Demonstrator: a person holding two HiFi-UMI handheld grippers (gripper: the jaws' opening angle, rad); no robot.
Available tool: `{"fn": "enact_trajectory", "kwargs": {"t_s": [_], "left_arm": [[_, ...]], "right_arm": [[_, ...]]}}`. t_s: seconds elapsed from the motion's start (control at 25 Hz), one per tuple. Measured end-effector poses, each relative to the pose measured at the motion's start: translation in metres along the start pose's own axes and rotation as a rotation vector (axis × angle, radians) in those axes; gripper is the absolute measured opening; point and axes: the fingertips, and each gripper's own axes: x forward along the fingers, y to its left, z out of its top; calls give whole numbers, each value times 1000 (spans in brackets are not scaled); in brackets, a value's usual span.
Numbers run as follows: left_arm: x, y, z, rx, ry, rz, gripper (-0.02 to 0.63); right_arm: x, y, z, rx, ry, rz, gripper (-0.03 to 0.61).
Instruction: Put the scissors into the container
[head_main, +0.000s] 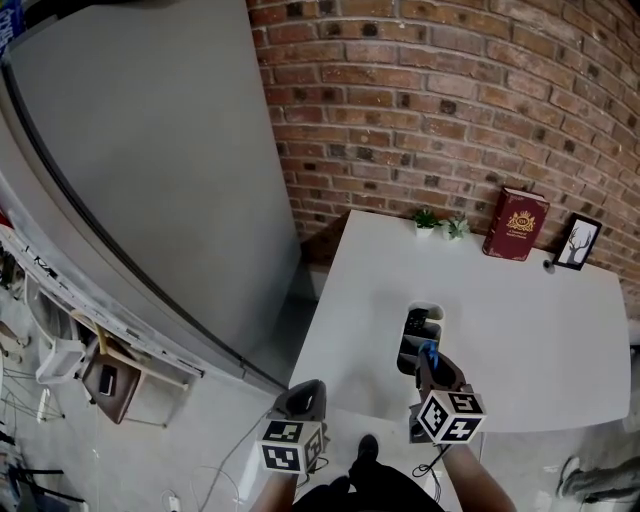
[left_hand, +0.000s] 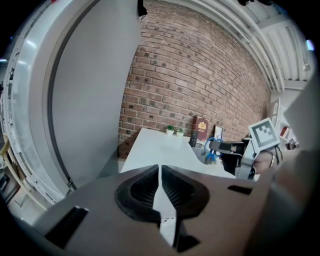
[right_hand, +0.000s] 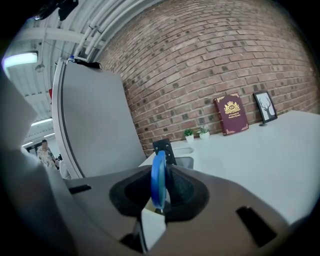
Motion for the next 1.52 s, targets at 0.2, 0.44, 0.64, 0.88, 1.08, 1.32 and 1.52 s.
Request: {"fn": "enact_trajectory", "kwargs": {"t_s": [0.2,0.44,0.64,0.88,1.08,1.32,1.52], "left_arm": [[2,-1,-3,-1,6,-10,22],[4,0,-4,-1,7,-15,23],[4,1,-2,-6,5,-16,22],[6,1,-6,-8,10,-21,23],[6,-3,-6,-5,14,-33,23],[5,-7,-9,3,26,-48,22],[6,-9,-11,11,25,-59,23]], "right_arm": [[-2,-2,-3,1,2,-9,54],[-4,-3,-4,1,-4,-5,55],[-6,-4,-4,0,3,-9,78],[-11,-12,-7,-7,5,-40,97],[-17,-20,-12,-4,7,-69,104],[-25,-24,-18,12,20,-88,109],[-34,-21,-24,10,19,-89,112]]}}
